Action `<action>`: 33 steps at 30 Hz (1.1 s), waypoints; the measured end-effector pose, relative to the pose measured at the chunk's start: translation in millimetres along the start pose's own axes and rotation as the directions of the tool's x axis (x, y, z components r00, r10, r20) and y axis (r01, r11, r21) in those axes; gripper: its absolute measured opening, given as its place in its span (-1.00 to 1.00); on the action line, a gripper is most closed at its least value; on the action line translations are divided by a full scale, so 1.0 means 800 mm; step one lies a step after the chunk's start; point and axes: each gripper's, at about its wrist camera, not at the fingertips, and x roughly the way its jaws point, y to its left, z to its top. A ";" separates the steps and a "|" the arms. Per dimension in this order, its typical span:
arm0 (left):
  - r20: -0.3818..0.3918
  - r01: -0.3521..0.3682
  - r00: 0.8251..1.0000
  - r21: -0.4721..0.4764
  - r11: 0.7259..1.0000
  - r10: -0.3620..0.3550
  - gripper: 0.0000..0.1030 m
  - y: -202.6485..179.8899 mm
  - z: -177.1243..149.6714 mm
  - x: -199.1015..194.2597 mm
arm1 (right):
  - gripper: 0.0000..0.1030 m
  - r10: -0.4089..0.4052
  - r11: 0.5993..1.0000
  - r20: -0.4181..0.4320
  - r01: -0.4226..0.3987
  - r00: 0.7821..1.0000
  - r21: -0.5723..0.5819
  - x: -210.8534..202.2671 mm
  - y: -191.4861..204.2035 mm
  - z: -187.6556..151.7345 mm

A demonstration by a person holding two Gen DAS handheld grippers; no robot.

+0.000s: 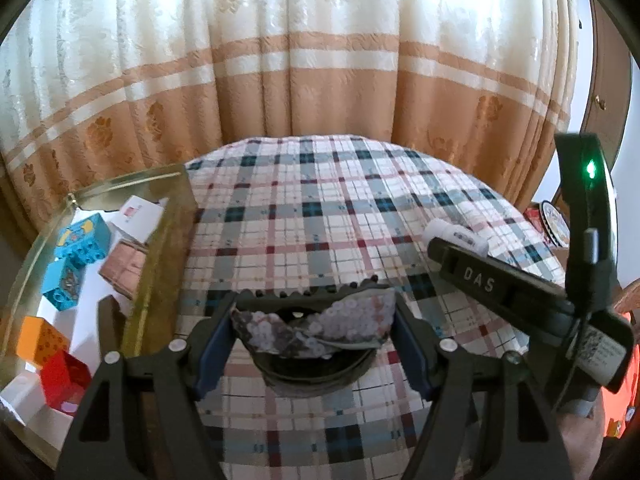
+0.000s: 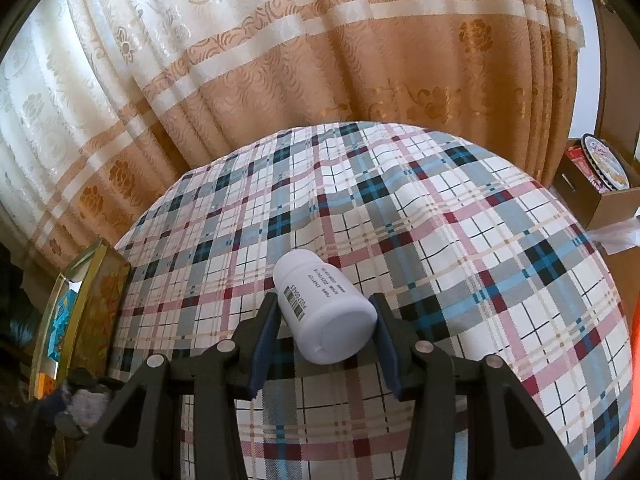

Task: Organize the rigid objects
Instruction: 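Carry the gray pouch and white bottle over the white tray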

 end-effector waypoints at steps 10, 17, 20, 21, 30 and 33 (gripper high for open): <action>0.029 -0.001 1.000 -0.050 0.999 0.003 0.41 0.032 0.000 -0.021 | -0.06 -0.059 0.998 0.042 0.057 0.997 0.039 -0.016 -0.003 -0.006; 0.046 0.011 0.999 -0.071 0.997 -0.007 0.41 0.047 -0.001 -0.032 | -0.06 -0.060 0.998 0.070 0.059 0.996 0.013 -0.029 0.013 -0.012; 0.053 0.016 0.999 -0.077 0.997 -0.012 0.41 0.053 0.000 -0.037 | -0.06 -0.043 0.999 0.069 0.043 0.997 0.001 -0.034 0.024 -0.017; 0.055 0.017 0.998 -0.078 0.997 -0.013 0.41 0.055 0.000 -0.038 | -0.06 -0.029 1.000 0.065 0.028 0.997 0.008 -0.036 0.027 -0.020; 0.087 -0.007 0.996 -0.121 0.993 0.018 0.41 0.087 0.008 -0.054 | -0.06 0.060 0.995 0.089 -0.052 0.994 -0.084 -0.068 0.081 -0.035; 0.093 -0.022 0.995 -0.140 0.990 0.035 0.41 0.101 0.011 -0.058 | -0.06 0.089 0.990 0.113 -0.075 0.990 -0.123 -0.083 0.103 -0.037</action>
